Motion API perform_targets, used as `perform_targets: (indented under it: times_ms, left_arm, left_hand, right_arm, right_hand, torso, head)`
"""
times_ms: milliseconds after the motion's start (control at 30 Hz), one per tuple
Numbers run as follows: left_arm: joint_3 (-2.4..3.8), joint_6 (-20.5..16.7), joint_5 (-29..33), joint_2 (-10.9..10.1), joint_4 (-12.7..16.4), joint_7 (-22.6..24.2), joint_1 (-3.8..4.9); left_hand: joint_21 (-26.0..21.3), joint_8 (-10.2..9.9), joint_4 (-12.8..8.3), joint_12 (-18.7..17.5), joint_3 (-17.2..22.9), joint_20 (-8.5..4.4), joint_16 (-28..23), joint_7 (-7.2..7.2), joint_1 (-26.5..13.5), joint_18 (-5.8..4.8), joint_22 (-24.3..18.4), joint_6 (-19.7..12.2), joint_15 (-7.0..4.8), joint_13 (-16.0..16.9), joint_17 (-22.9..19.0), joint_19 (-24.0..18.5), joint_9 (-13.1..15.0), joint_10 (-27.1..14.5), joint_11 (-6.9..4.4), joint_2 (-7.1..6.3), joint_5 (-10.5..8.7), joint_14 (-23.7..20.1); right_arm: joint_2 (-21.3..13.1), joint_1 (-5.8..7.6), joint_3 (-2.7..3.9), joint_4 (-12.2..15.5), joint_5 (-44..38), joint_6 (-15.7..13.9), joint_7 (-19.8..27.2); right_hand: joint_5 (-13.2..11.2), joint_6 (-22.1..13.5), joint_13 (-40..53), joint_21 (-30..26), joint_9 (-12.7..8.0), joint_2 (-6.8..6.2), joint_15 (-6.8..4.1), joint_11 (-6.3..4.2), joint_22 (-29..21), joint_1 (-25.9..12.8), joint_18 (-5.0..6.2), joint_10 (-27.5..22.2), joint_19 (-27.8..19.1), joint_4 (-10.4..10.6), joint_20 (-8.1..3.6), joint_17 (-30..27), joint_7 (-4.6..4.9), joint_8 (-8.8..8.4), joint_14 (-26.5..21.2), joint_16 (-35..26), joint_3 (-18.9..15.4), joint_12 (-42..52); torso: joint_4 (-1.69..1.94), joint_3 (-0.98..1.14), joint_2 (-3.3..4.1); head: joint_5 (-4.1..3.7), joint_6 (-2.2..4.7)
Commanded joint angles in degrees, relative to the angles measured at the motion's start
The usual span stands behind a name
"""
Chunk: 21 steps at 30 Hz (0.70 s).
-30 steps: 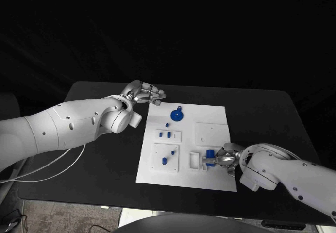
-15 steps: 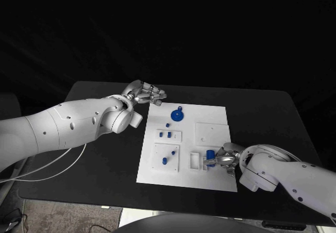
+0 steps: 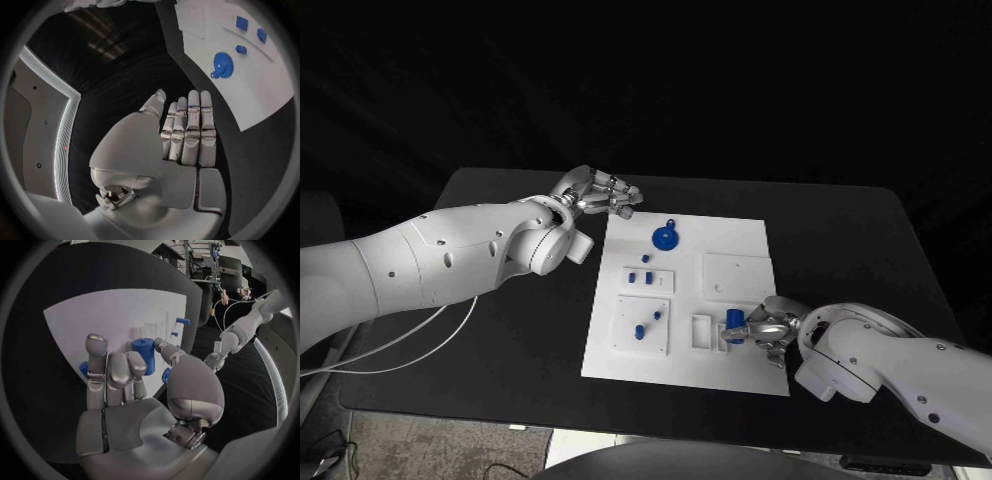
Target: Assemble the parts on the task board
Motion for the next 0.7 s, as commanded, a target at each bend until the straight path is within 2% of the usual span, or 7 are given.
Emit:
perform_targets:
  times_ms: [33, 400, 700]
  left_arm:
    - [0.03, 0.71, 0.31, 0.01, 0.19, 0.28, 0.04]
    - [0.02, 0.68, 0.31, -0.11, 0.25, 0.28, 0.04]
    - [0.02, 0.77, 0.31, -0.09, 0.28, 0.19, 0.04]
  left_hand:
    - [0.36, -0.06, 0.2, 0.27, -0.02, -0.17, -0.12, -0.16, 0.2, -1.18, -0.05, -0.29, 0.34, 0.04, 0.06, 0.38, 0.06, -0.3, 0.01, 0.16, 0.23, -0.09]
    - [0.36, -0.06, 0.2, 0.27, -0.02, -0.17, -0.12, -0.16, 0.2, -1.18, -0.05, -0.29, 0.34, 0.04, 0.06, 0.38, 0.06, -0.3, 0.01, 0.16, 0.23, -0.09]
    - [0.36, -0.06, 0.2, 0.27, -0.02, -0.17, -0.12, -0.16, 0.2, -1.18, -0.05, -0.29, 0.34, 0.04, 0.06, 0.38, 0.06, -0.3, 0.01, 0.16, 0.23, -0.09]
  right_arm:
    - [-0.23, -0.02, 0.04, 0.89, 2.49, -2.03, 1.16]
    - [0.05, 0.03, 0.11, 3.35, 2.96, -1.48, 0.76]
    - [1.11, 0.04, 0.1, 3.39, 2.06, 0.13, -0.05]
  right_hand:
    - [-0.01, 0.76, -0.08, 0.21, -0.36, 0.52, -0.13, -0.32, 3.54, 0.0, -0.36, 0.16, 2.31, -0.07, -0.16, -0.09, -0.26, 0.19, 0.42, 0.16, -0.28, 0.15]
    - [-0.16, 0.91, -0.14, 0.23, -0.79, 0.45, -0.13, -0.33, 3.53, 0.05, -0.37, 0.18, 2.28, 0.09, -0.15, -0.11, -0.26, 0.19, 0.41, 0.17, -0.82, 0.1]
    - [-0.72, 0.98, -0.22, 0.34, -1.17, 0.33, -0.07, -0.29, 3.57, 0.36, -0.41, 0.13, 2.23, 0.4, -0.09, -0.09, -0.24, 0.17, 0.4, 0.22, -1.39, 0.01]
  torso:
    - [0.01, -0.01, 0.0]
    - [0.03, 0.01, 0.04]
    - [0.08, -0.04, 0.03]
  head:
    - [0.01, -0.02]
    - [0.1, -0.15]
    - [0.14, -0.35]
